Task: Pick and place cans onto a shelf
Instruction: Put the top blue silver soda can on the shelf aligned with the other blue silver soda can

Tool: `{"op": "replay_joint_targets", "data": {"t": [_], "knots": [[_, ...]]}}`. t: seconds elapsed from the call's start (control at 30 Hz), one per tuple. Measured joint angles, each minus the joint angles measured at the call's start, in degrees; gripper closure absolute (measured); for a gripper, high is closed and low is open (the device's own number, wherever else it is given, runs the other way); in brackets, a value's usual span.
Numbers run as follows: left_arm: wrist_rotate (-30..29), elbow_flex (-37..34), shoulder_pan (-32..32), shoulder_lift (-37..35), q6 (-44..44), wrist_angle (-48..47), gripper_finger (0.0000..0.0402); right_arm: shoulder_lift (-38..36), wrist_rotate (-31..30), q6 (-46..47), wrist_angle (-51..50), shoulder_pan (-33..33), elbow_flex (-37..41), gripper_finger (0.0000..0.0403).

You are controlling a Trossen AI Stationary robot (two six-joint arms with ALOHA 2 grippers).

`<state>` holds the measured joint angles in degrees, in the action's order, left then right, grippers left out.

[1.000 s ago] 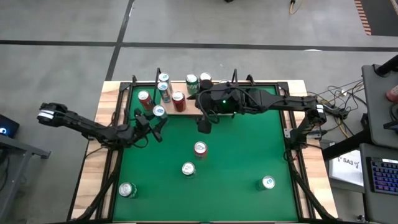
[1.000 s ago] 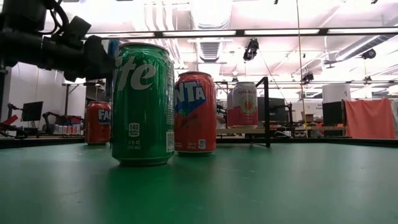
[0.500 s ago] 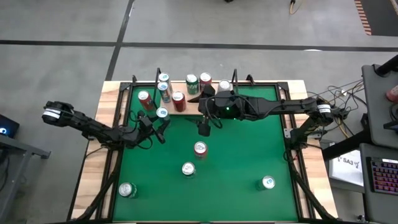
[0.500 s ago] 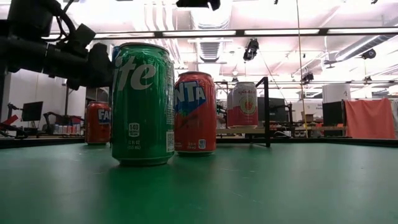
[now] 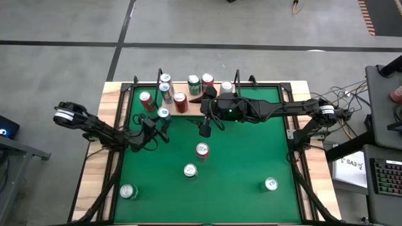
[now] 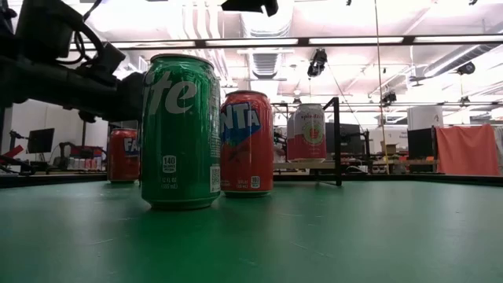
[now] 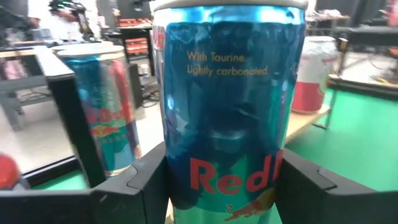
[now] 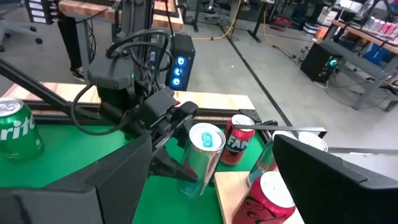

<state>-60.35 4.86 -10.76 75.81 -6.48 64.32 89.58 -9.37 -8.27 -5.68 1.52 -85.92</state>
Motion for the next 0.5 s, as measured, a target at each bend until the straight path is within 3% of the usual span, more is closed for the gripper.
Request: {"op": "replay_joint_targets", "data": {"t": [0.5], "knots": [[-4.24,1.39,0.64,11.47,-0.04,13.74,0.02,0.0,-0.31,0.22,0.73,0.0,0.23,0.0076]]}}
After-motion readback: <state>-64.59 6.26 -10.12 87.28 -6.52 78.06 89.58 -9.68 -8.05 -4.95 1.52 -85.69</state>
